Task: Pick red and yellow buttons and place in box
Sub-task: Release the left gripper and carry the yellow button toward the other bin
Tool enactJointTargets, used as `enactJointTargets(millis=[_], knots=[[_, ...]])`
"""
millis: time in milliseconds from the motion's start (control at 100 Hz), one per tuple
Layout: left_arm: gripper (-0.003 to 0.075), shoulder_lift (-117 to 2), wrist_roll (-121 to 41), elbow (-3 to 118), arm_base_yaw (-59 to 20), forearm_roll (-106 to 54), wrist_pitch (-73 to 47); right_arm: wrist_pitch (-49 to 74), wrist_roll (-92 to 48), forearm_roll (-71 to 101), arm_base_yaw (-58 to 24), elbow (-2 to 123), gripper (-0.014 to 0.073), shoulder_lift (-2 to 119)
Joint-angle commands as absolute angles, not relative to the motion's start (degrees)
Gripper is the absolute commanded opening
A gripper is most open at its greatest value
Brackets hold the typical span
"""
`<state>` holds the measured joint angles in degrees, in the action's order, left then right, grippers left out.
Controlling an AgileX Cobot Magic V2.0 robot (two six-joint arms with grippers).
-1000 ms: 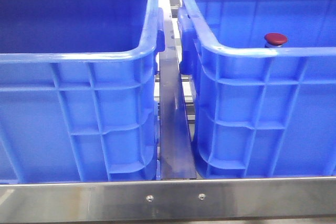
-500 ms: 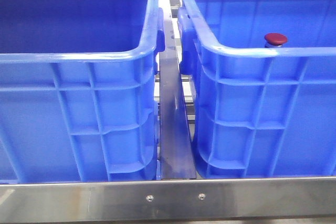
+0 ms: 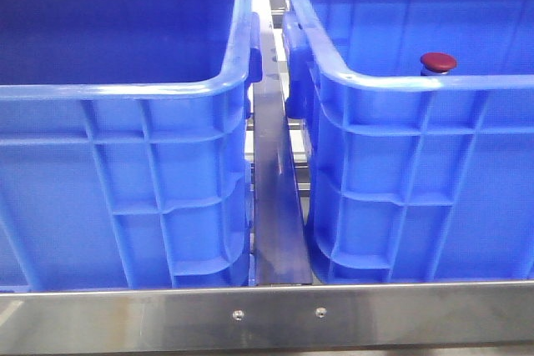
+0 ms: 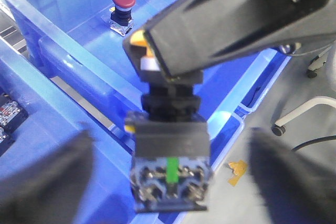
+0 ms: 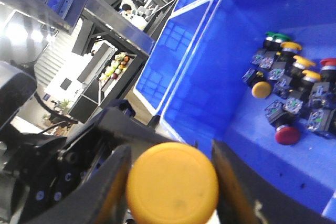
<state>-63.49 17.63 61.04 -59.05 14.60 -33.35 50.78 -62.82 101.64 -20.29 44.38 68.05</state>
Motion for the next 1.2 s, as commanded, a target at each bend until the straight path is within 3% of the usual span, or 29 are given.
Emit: enactJointTargets(millis=[0,240,460,710,1030,1190], knots=[[0.0669,-62.27,17.59,62.57,-59.44,15.1,-29.33,52.26,-64.71,108.5,-20.35,46.34,0.0215,66.94],[0.0659,-61.32,19.44,62.57,-57.33,15.1,-29.45,48.07,-69.89,108.56,-18.74,47.33,0.0215,66.9],[0.0659,-58.85,19.71,62.57,-50.22,15.1,-32.41,46.69,-73.2,109.13,-10.69,48.25,0.0215,66.83],[0.0659,-52.24,22.73,57.32,-34.97,16.47,-33.85,47.87,-77.12,109.13,1.08,48.25,0.0215,66.83],[0.0659,-38.33,25.85,48.32,-10.94,19.33,-35.66,47.81,-83.72,108.87,9.54,48.25,0.0215,66.83],[0.0659,-33.51,25.61,44.99,-5.32,19.33,-35.81,44.95,-88.59,107.99,12.01,48.25,0.0215,66.83]])
